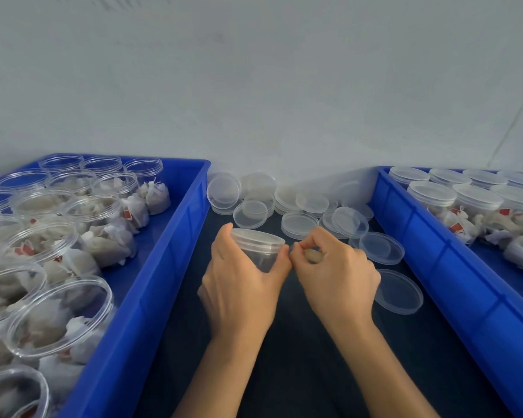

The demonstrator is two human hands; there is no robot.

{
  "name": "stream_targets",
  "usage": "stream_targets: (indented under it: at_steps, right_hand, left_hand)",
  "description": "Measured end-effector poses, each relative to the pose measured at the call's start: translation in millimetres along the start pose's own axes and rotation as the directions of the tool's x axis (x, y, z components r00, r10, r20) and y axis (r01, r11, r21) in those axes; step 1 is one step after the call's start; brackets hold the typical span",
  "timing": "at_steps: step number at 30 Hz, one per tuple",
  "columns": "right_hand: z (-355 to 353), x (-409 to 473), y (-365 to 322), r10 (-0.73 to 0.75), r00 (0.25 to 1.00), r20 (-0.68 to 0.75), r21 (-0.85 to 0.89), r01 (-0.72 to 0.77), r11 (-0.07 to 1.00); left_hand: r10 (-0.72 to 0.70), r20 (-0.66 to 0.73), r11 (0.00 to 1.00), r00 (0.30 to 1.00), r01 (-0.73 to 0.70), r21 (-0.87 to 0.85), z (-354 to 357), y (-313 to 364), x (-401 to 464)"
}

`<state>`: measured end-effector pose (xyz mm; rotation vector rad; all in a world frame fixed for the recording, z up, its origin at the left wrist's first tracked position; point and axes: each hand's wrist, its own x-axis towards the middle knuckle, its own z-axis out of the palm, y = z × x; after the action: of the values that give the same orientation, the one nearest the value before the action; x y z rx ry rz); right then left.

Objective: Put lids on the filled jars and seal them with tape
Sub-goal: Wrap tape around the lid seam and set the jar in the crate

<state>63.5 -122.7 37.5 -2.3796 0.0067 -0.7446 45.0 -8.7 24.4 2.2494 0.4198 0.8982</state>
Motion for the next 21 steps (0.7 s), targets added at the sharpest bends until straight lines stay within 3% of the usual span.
stream_targets:
  at_steps: [2, 4, 6, 8, 12, 21]
  right_hand:
    - [0.6, 3.4, 1.4, 0.014, 1.0, 0.002, -0.021, -0.014, 1.0]
    - [-6.9, 17.9, 14.3, 0.104, 0.994, -0.027, -0.107, -0.106, 0.989]
    - [-19.1, 29.4, 35.5, 0.183, 0.975, -0.123, -0.094, -0.195, 0.976]
    - [-22.8, 29.6, 43.3, 0.159, 0.976, -0.148, -0.01, -0.162, 0.987]
    - [-10.5, 14.4, 30.8, 0.087, 0.995, -0.039, 0.13, -0.081, 0.988]
    - [-5.9, 4.0, 27.6, -0.084, 0.996, 0.043, 0.297, 0.067, 0.952]
  left_hand:
    - [-0.006, -0.001, 1.0, 1.0, 0.006, -0.018, -2.6, 0.1, 0.2]
    - [-0.042, -0.093, 0.993, 0.995, 0.032, -0.112, -9.7, -5.2, 1.8]
    - [-0.061, -0.144, 0.974, 0.988, 0.027, -0.227, -17.9, -9.7, 2.9]
    - [-0.042, -0.11, 0.937, 0.993, 0.001, -0.35, -18.0, -10.8, 2.5]
    - [-0.002, -0.009, 0.89, 1.0, -0.002, -0.456, -3.7, -12.5, 0.9]
    - [-0.06, -0.003, 0.895, 0.998, 0.052, -0.443, 9.1, -31.3, 13.7]
